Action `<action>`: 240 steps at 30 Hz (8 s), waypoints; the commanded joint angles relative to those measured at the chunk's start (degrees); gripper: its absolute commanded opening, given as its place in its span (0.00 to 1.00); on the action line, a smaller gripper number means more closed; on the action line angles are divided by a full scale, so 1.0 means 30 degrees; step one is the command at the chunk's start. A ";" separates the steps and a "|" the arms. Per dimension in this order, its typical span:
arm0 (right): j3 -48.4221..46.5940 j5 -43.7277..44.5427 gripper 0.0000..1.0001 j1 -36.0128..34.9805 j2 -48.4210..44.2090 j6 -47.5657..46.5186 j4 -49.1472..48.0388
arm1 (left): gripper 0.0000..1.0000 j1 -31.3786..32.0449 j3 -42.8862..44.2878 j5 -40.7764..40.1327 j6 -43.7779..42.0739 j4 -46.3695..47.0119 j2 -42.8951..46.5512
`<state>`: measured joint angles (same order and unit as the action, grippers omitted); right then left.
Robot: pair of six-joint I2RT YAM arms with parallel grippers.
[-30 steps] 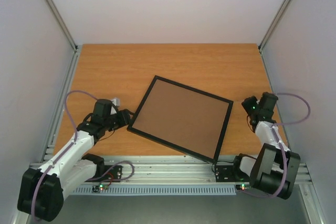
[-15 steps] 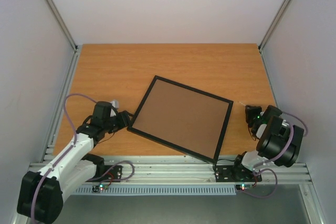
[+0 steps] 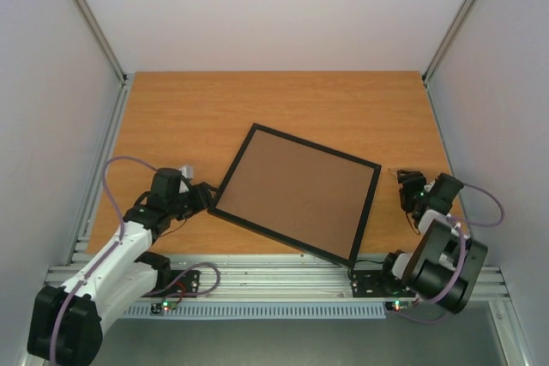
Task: Take the photo out of the frame
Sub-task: Place the screwdriver at the center of the board, then move the photo frame to the center of the board, then turn over the photo frame at the center of the board.
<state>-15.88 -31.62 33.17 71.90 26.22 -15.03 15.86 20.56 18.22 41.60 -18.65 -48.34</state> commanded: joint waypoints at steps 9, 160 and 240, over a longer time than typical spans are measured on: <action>-0.6045 0.0107 0.71 -0.3332 -0.5917 -0.7888 1.5814 | 0.65 0.0102 -0.1305 0.1004 0.1725 0.1709 0.0200; -1.2178 2.6225 0.76 -3.9034 1.2148 -2.8119 0.1867 | 0.01 0.2829 0.1862 -0.1317 -0.0575 -0.3228 -0.0779; -2.9526 2.4658 0.01 -3.3740 0.7592 -2.6808 1.1954 | 0.70 0.2800 0.5073 -0.8691 0.2210 -0.8342 1.1334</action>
<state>-94.02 44.64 -69.19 93.01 -61.67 16.19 24.21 36.97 -10.04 47.62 -48.14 -13.06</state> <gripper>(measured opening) 0.258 0.694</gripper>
